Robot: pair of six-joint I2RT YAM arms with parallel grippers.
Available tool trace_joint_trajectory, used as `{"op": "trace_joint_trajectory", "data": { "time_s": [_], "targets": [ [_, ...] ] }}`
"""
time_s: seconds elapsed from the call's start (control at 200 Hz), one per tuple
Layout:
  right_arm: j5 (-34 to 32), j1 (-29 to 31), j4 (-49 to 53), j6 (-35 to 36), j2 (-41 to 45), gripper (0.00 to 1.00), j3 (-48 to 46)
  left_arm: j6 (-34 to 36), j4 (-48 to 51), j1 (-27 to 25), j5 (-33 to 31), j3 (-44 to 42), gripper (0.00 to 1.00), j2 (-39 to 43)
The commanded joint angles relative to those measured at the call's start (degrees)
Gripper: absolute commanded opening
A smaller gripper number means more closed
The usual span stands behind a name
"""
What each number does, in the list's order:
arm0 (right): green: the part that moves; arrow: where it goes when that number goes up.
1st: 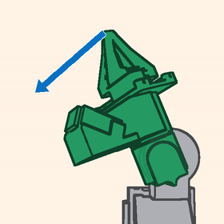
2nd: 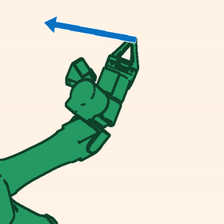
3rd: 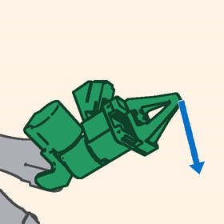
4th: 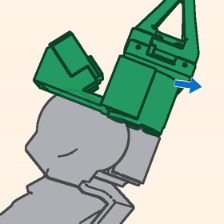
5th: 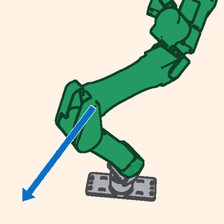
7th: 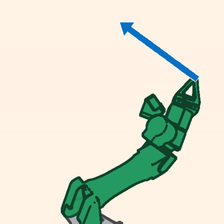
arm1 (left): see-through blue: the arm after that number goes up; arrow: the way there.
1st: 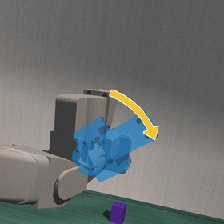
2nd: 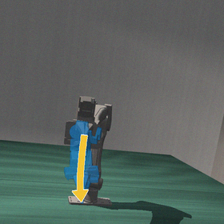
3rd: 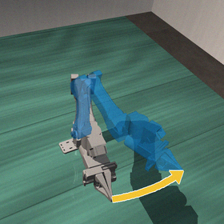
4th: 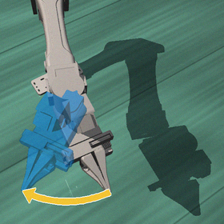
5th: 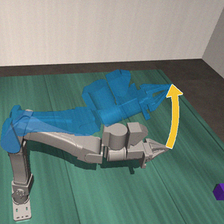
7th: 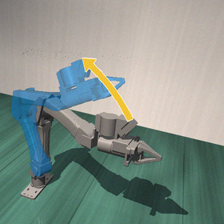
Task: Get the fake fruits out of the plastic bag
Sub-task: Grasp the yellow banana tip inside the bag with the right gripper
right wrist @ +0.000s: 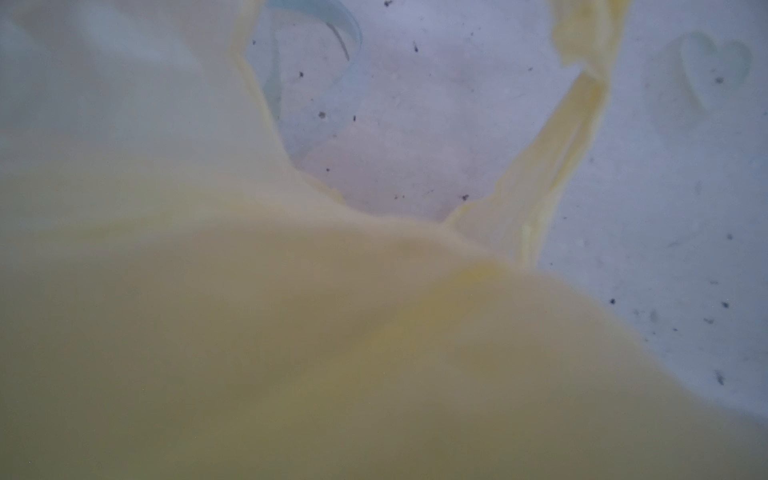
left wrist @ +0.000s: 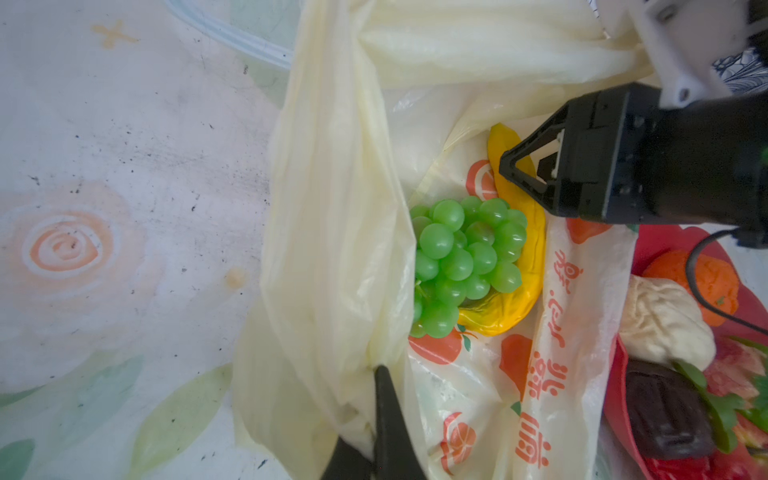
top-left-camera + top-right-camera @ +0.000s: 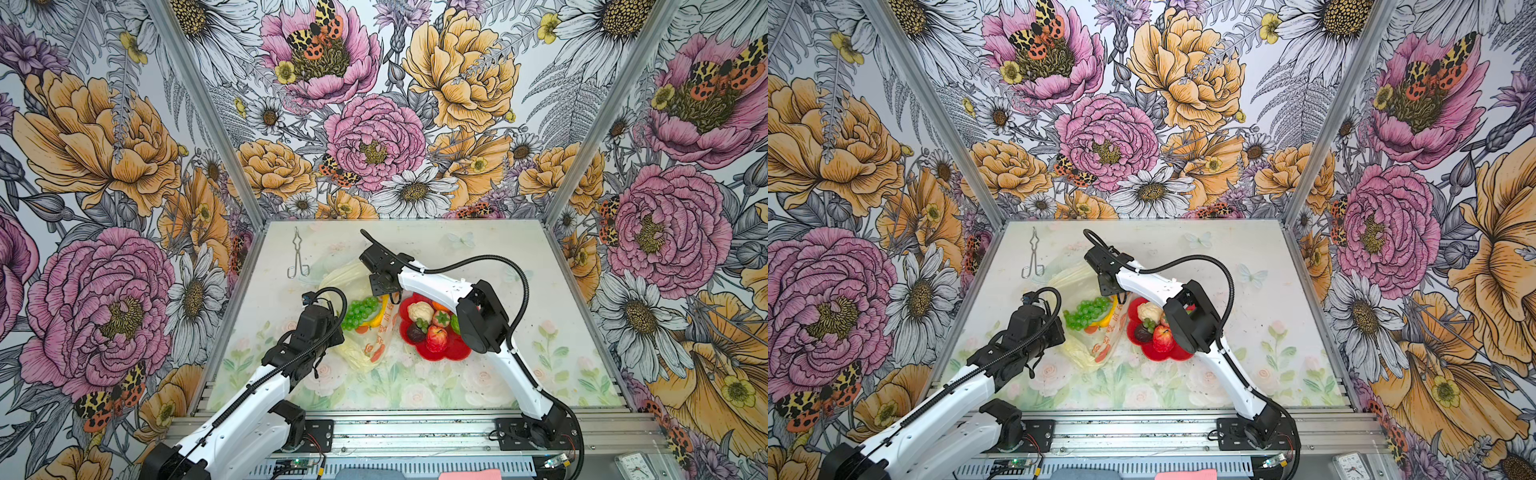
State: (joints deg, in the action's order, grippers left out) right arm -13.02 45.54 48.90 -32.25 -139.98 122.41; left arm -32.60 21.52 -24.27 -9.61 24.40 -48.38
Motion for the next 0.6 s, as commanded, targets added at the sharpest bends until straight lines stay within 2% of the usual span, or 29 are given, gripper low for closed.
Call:
{"op": "trace_joint_trajectory", "data": {
  "time_s": [0.0, 0.225, 0.596],
  "targets": [
    [1.7, 0.2, 0.1, 1.1, -0.7, 0.49, 1.4, 1.0, -1.5, -0.4, 0.7, -0.3, 0.0, 0.1],
    [2.5, 0.2, 0.2, 1.5, -2.3, 0.47, 2.2, 1.0, -1.5, -0.4, 0.6, -0.3, 0.0, 0.1],
    [2.2, 0.2, 0.6, 1.5, -2.5, 0.35, 2.5, 1.0, -1.5, -0.4, 0.7, -0.3, 0.0, -0.1]
  ]
}}
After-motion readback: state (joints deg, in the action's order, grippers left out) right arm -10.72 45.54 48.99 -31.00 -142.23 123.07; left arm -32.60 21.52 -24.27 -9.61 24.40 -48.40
